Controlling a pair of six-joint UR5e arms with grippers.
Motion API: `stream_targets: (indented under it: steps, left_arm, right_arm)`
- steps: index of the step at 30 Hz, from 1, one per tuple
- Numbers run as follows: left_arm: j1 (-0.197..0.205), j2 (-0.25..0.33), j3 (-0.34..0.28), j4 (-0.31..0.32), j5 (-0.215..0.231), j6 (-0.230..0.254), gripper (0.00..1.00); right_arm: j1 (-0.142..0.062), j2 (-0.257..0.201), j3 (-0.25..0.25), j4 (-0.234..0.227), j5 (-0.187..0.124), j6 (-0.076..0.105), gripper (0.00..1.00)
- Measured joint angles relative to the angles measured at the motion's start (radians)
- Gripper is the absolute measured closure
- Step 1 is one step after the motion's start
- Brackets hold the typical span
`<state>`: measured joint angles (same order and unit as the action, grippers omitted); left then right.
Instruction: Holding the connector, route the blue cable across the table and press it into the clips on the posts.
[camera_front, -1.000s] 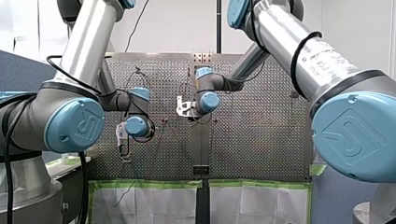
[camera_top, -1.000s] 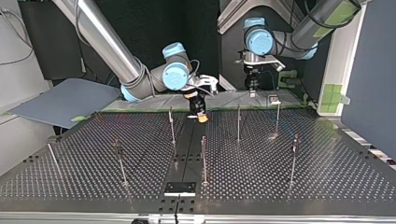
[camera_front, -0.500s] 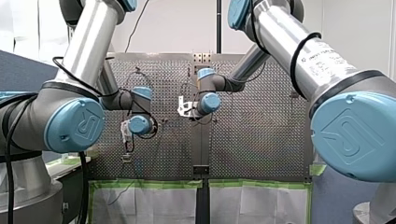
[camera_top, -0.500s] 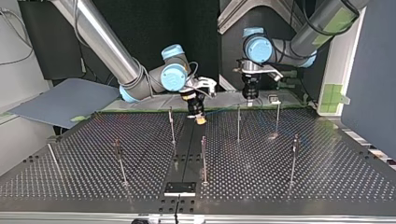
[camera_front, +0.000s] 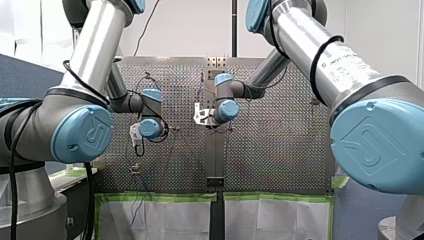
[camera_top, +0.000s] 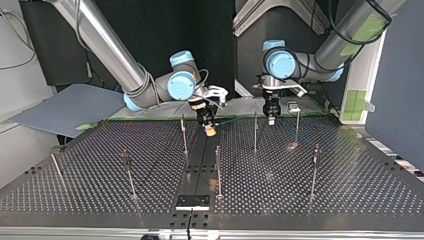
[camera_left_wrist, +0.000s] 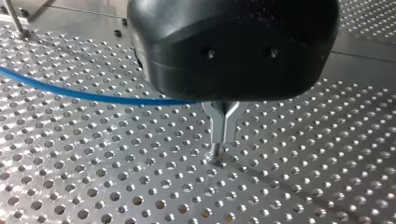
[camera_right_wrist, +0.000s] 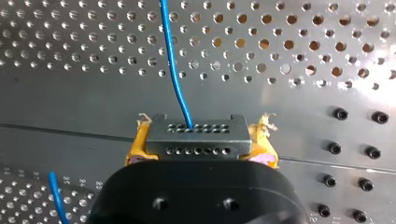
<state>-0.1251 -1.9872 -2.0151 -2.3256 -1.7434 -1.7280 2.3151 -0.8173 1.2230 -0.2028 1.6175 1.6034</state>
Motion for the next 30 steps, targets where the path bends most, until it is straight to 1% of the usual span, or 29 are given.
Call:
stream_targets:
  steps: [4,8,11,15,18,24,25,26,27,28,29,30]
  left_arm:
    - [0.006,-0.015,0.025,-0.014,0.023,0.001,0.98]
    - [0.016,-0.043,0.056,-0.042,0.029,0.010,0.98]
    - [0.032,-0.068,0.081,-0.067,0.031,0.014,0.98]
    - [0.065,-0.100,0.120,-0.106,0.040,0.028,0.98]
    - [0.081,-0.108,0.150,-0.129,0.045,0.034,0.98]
    - [0.091,-0.110,0.198,-0.140,0.061,0.031,0.98]
    - [0.092,-0.110,0.201,-0.141,0.063,0.029,0.82]
    - [0.092,-0.110,0.203,-0.142,0.064,0.027,0.68]
    - [0.092,-0.110,0.205,-0.144,0.065,0.026,0.68]
    - [0.092,-0.110,0.206,-0.148,0.065,0.025,0.45]
    - [0.092,-0.110,0.207,-0.154,0.065,0.026,0.29]
    - [0.091,-0.110,0.207,-0.163,0.066,0.026,0.29]
  right_arm:
    - [-0.008,0.000,-0.002,-0.005,0.000,0.001,0.99]
    - [-0.015,0.000,-0.004,-0.007,-0.001,0.000,0.99]
    - [-0.020,-0.001,-0.005,-0.007,-0.002,0.000,0.99]
    - [-0.027,0.000,-0.005,-0.009,-0.002,0.000,0.99]
    - [-0.034,0.000,-0.006,-0.017,-0.002,0.002,0.99]
    - [-0.048,0.000,-0.006,-0.027,-0.003,0.004,0.99]
    - [-0.049,0.000,-0.006,-0.027,-0.003,0.003,0.99]
    - [-0.050,0.000,-0.006,-0.027,-0.003,0.003,0.99]
    - [-0.051,0.000,-0.006,-0.027,-0.003,0.003,0.99]
    - [-0.051,0.000,-0.006,-0.027,-0.003,0.003,0.99]
    - [-0.052,0.000,-0.006,-0.027,-0.003,0.003,0.99]
    - [-0.052,0.000,-0.006,-0.027,-0.003,0.002,0.99]
